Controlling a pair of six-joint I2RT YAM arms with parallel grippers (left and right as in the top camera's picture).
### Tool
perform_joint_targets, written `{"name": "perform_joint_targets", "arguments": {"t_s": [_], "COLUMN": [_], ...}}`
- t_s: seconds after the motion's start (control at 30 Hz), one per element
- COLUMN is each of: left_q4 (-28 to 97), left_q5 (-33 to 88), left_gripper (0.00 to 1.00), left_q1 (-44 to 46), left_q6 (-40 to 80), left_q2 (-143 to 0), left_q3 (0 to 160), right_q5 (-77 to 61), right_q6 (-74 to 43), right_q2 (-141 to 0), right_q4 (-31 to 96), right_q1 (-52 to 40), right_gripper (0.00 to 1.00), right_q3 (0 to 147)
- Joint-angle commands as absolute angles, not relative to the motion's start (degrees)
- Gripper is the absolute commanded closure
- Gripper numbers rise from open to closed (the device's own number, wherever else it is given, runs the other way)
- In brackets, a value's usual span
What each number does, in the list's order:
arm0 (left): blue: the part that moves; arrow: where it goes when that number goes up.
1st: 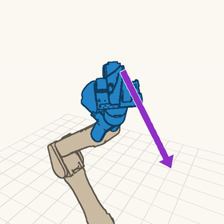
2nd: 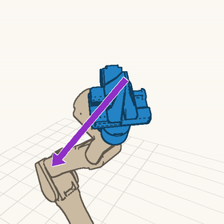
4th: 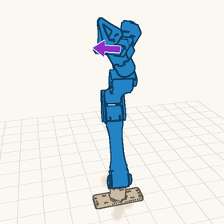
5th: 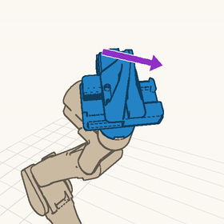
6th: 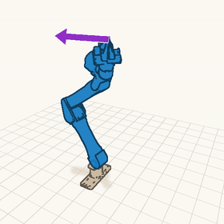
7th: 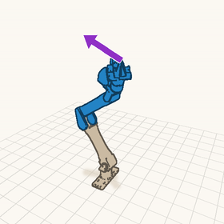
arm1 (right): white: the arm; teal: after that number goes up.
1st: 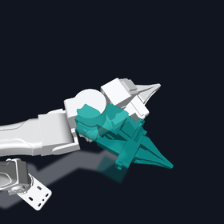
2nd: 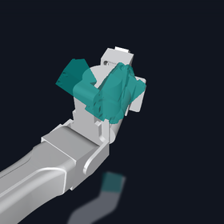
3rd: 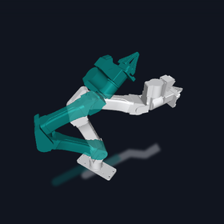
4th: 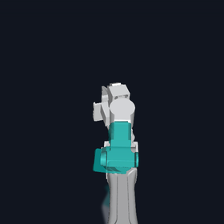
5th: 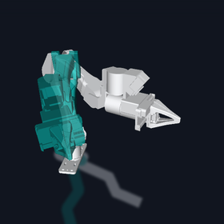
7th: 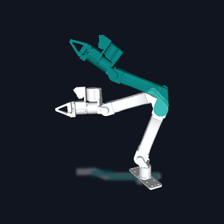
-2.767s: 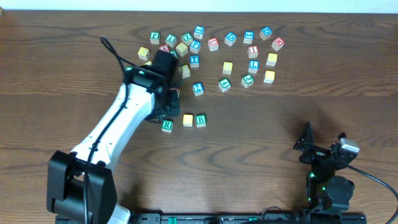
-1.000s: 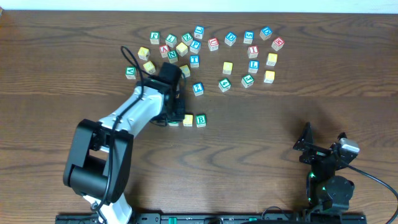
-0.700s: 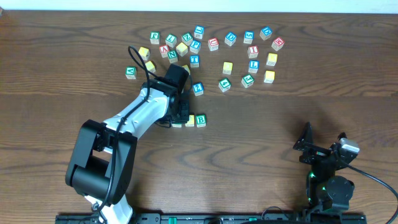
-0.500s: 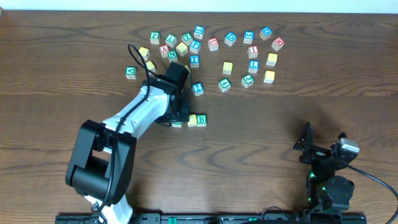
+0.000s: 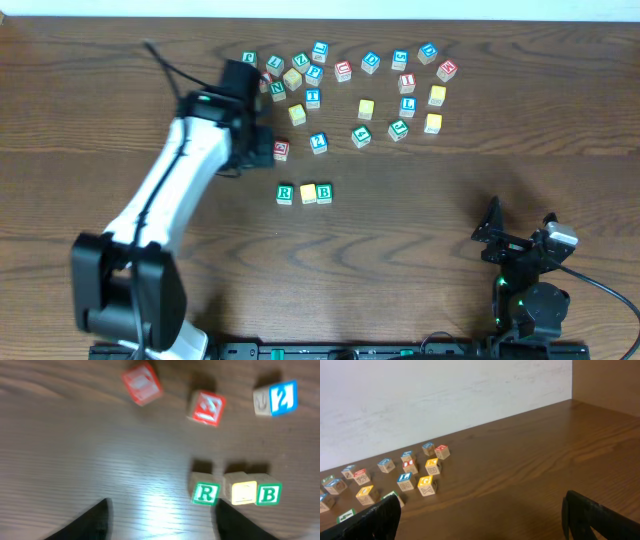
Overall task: Spell out ROBOT
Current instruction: 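Raise the left gripper and park it at the left side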
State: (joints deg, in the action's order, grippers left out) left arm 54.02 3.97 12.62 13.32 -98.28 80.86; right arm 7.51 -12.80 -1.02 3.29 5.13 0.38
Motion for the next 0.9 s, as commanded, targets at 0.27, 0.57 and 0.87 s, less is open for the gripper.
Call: {"name": "perform_joint_targets", "arguments": {"t_s": [0.27, 0.57, 0.87], "left_q4": [55.24, 55.24, 55.24], "left_q5": [0.58, 0.58, 0.58], "left_gripper": [0.02, 0.02, 0.02], "left_q1": [0.03, -0.36, -0.36], "left_q6": [9.43, 9.45, 9.45], "left_q2": [-88.88, -88.95, -88.95], "left_q3": [82.70, 82.63, 82.63], "right_q5": [7.79, 7.79, 7.79], "right_q6": [-13.21, -13.21, -13.21], "right_q2": [-0.75, -0.75, -0.75], "right_q4": [3.49, 3.49, 3.46], "right_q1": [5.26, 5.26, 5.26], "right_gripper": [0.01, 0.01, 0.01], "right_q3": [0.32, 0.32, 0.32]}}
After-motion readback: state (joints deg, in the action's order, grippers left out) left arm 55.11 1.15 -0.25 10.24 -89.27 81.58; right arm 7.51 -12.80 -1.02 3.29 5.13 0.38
